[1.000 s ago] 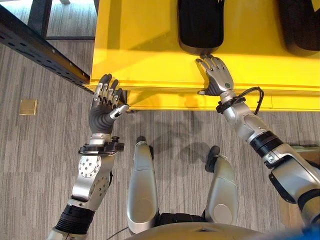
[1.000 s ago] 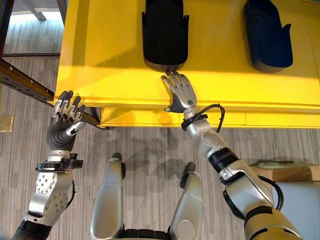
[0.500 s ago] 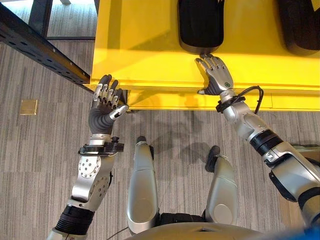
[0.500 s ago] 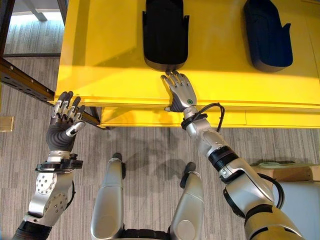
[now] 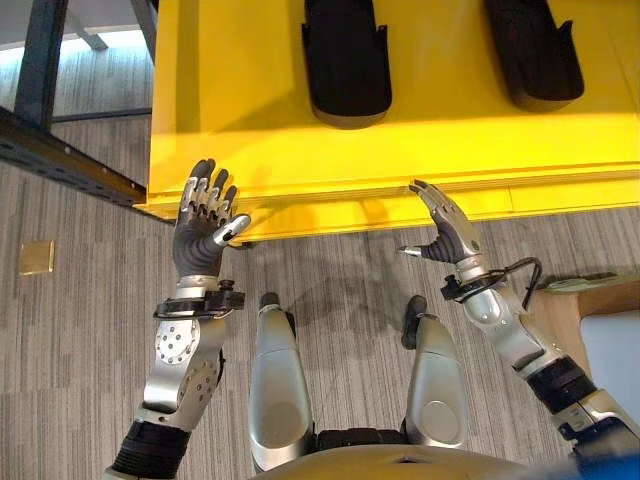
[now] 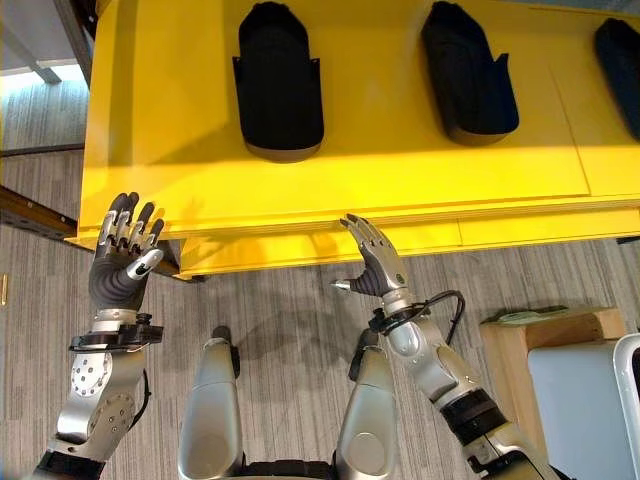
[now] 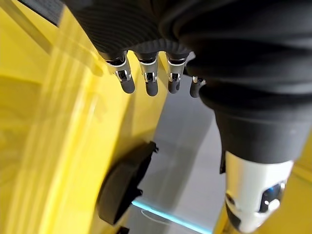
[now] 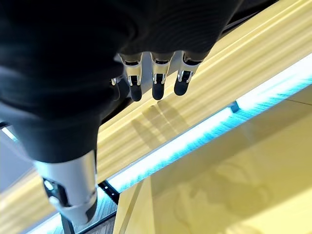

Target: Move parts from the plastic box to the shelf.

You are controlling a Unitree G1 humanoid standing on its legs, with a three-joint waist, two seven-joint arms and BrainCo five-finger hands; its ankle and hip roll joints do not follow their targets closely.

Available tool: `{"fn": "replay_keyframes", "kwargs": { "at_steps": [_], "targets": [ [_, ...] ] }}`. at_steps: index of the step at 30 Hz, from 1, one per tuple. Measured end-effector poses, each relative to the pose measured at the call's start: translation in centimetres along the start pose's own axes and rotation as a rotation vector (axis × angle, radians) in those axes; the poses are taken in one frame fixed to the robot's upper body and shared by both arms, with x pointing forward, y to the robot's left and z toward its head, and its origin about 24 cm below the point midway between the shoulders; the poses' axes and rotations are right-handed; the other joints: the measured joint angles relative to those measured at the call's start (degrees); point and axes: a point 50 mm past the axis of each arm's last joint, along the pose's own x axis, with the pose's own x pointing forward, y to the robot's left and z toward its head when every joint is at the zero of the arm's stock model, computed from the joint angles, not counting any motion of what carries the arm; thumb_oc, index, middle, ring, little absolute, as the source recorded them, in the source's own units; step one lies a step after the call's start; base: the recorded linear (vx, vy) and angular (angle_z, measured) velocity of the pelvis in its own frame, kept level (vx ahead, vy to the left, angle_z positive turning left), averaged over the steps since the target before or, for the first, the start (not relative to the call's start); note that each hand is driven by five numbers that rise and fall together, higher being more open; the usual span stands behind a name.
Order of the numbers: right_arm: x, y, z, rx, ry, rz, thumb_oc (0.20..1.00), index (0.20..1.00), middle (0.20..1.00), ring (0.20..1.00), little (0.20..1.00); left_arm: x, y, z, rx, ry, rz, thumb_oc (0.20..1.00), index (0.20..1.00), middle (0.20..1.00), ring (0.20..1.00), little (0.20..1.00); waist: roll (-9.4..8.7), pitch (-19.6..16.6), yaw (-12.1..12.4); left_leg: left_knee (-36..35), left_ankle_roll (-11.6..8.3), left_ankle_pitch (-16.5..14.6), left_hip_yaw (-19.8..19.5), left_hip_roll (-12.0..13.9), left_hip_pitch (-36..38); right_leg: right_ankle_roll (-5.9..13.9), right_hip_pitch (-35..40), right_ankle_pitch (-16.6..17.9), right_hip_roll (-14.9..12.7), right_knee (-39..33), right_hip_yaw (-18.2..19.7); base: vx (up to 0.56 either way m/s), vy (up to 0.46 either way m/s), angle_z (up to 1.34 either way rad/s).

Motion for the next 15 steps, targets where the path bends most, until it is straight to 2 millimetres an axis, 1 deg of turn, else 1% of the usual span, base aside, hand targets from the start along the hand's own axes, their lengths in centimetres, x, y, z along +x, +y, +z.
{"fn": "replay_keyframes", "kwargs": {
  "at_steps": [1, 3, 4, 5, 6, 7, 8, 10, 11, 13, 15],
  "targets": [
    [-0.7, -0.7, 0.5, 0.056, -0.022, -0.010, 1.000, 1.000, 1.000, 1.000, 1.000, -0.1, 0.0, -0.1, 0.001, 0.005, -0.001, 1.000, 1.000, 1.000, 1.000, 1.000, 0.06, -1.2, -0.4, -3.3, -0.44, 1.0, 1.0, 0.7, 2.6, -0.23, 1.2, 0.2, 0.9, -1.5, 0.0, 0.17, -0.109, -0.33],
    [-0.9, -0.9, 0.6, 0.108, -0.024, -0.016, 1.000, 1.000, 1.000, 1.000, 1.000, -0.3, 0.3, -0.4, 0.005, 0.022, 0.006, 1.000, 1.000, 1.000, 1.000, 1.000, 0.24, -2.1, -1.1, -5.5, -1.12, 1.8, 1.6, 1.5, 4.7, -0.21, 2.4, 0.5, 1.8, -2.6, 0.0, 0.11, -0.063, -0.23],
    [-1.3, -1.4, 0.8, 0.167, -0.023, -0.025, 1.000, 1.000, 1.000, 1.000, 1.000, -0.5, 0.3, -0.5, 0.005, 0.030, 0.008, 1.000, 1.000, 1.000, 1.000, 1.000, 0.52, -3.3, -1.6, -8.8, -1.26, 2.5, 2.8, 2.3, 7.8, -0.46, 4.0, 0.7, 2.6, -4.2, 0.0, 0.11, -0.046, -0.26],
    [-1.9, -1.7, 0.8, 0.209, -0.018, -0.036, 1.000, 1.000, 1.000, 1.000, 1.000, -0.7, 0.4, -0.6, 0.006, 0.037, 0.005, 1.000, 1.000, 1.000, 1.000, 1.000, 1.11, -5.2, -1.9, -11.0, -1.43, 3.2, 3.8, 3.0, 9.4, -0.81, 4.7, 0.9, 3.4, -5.4, 0.0, 0.09, -0.044, -0.30],
    [-2.2, -2.0, 0.7, 0.239, -0.012, -0.044, 1.000, 1.000, 1.000, 1.000, 1.000, -0.9, 0.4, -0.7, 0.007, 0.045, 0.002, 1.000, 1.000, 1.000, 1.000, 1.000, 1.51, -6.7, -2.3, -12.5, -1.12, 3.6, 4.3, 3.3, 10.6, -0.95, 5.1, 1.0, 3.8, -6.1, 0.1, 0.11, -0.056, -0.26],
    [-2.3, -2.1, 0.6, 0.298, 0.000, -0.037, 1.000, 1.000, 1.000, 1.000, 1.000, -1.1, 0.5, -0.9, 0.005, 0.055, 0.007, 1.000, 1.000, 1.000, 1.000, 1.000, 2.24, -7.4, -2.9, -15.7, -1.51, 4.9, 5.5, 3.6, 14.0, -1.02, 7.0, 1.0, 4.2, -7.1, 0.2, 0.08, -0.044, -0.23],
    [-2.6, -2.0, 0.6, 0.348, 0.007, -0.036, 1.000, 1.000, 1.000, 1.000, 1.000, -1.3, 0.6, -1.3, 0.001, 0.071, 0.011, 1.000, 1.000, 1.000, 1.000, 1.000, 3.07, -8.9, -3.4, -18.4, -1.51, 5.7, 6.4, 3.8, 16.0, -1.10, 7.8, 1.1, 4.6, -8.0, 0.4, 0.09, -0.051, -0.26],
    [-2.6, -2.1, 0.9, 0.418, -0.006, -0.014, 1.000, 1.000, 1.000, 1.000, 1.000, -1.5, 0.7, -1.7, -0.005, 0.084, 0.020, 1.000, 1.000, 1.000, 1.000, 1.000, 4.39, -10.9, -4.1, -21.8, -1.01, 6.7, 8.0, 4.3, 19.2, -1.23, 8.1, 1.0, 5.8, -8.7, 1.5, 0.08, -0.078, -0.45],
    [-2.5, -2.6, 1.5, 0.458, -0.038, -0.002, 1.000, 1.000, 1.000, 1.000, 1.000, -1.7, 0.7, -1.9, -0.018, 0.088, 0.028, 1.000, 1.000, 1.000, 1.000, 1.000, 5.40, -11.6, -4.1, -23.2, -0.81, 6.9, 8.8, 4.8, 21.1, -1.46, 8.1, 0.9, 6.6, -8.5, 2.5, 0.07, -0.080, -0.54],
    [-2.6, -3.2, 1.9, 0.504, -0.070, 0.025, 1.000, 1.000, 1.000, 1.000, 1.000, -2.0, 0.4, -2.2, -0.038, 0.096, 0.027, 1.000, 1.000, 1.000, 1.000, 1.000, 6.31, -12.4, -4.7, -24.7, -0.16, 7.4, 9.4, 5.2, 22.7, -1.95, 7.9, 0.5, 7.4, -7.8, 3.5, 0.07, -0.109, -0.35],
    [-2.6, -3.3, 1.8, 0.524, -0.069, 0.044, 1.000, 1.000, 1.000, 1.000, 1.000, -2.0, 0.2, -2.3, -0.047, 0.097, 0.011, 1.000, 1.000, 1.000, 1.000, 1.000, 6.49, -13.0, -5.1, -24.9, 0.48, 7.7, 9.0, 5.5, 22.8, -2.45, 7.4, -0.1, 7.8, -6.6, 3.4, 0.07, -0.155, -0.04]
  ]
}}
